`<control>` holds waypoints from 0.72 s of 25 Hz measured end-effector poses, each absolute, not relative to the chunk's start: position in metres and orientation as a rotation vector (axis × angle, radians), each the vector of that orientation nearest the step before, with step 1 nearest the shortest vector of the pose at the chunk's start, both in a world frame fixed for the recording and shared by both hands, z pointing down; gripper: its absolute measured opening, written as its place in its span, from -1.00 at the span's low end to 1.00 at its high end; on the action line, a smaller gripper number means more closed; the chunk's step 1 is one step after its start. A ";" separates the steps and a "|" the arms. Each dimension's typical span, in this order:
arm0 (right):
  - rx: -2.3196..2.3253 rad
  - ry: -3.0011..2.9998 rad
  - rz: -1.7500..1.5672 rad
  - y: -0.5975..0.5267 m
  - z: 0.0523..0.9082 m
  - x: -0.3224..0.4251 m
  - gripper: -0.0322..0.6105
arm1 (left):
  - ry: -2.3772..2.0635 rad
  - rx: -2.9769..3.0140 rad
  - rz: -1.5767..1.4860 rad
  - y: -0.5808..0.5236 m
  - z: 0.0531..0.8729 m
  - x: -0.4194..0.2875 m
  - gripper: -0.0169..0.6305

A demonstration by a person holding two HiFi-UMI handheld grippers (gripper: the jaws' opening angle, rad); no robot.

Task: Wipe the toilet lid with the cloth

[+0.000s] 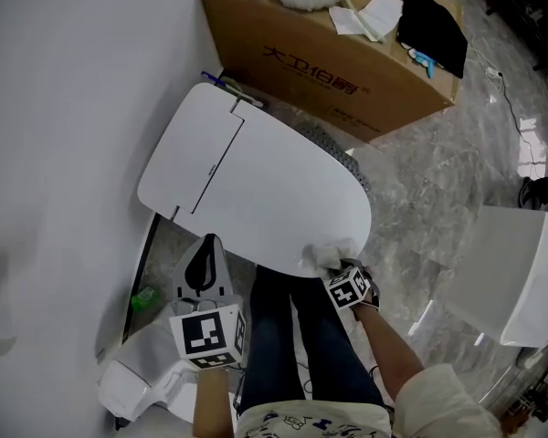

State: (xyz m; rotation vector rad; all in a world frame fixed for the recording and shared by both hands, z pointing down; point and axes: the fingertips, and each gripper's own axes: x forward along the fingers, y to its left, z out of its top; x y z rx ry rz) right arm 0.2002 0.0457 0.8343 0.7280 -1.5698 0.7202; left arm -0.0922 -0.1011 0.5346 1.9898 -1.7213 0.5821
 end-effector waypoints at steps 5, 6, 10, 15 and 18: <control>0.811 -1.570 0.847 0.037 0.822 0.195 -0.61 | -1.715 2.010 0.576 -0.105 0.527 -0.084 -0.91; 0.851 -1.580 0.890 0.033 0.817 0.194 -0.61 | -1.717 2.011 0.572 -0.106 0.524 -0.083 -0.91; 1.005 -1.643 0.965 0.003 0.780 0.191 -0.61 | -1.734 2.013 0.542 -0.113 0.511 -0.083 -0.91; 1.112 -1.816 0.893 -0.053 0.695 0.171 -0.61 | -1.786 2.023 0.473 -0.127 0.473 -0.084 -0.91; 1.154 -1.941 0.819 -0.089 0.635 0.154 -0.61 | -1.829 2.050 0.424 -0.135 0.439 -0.086 -0.91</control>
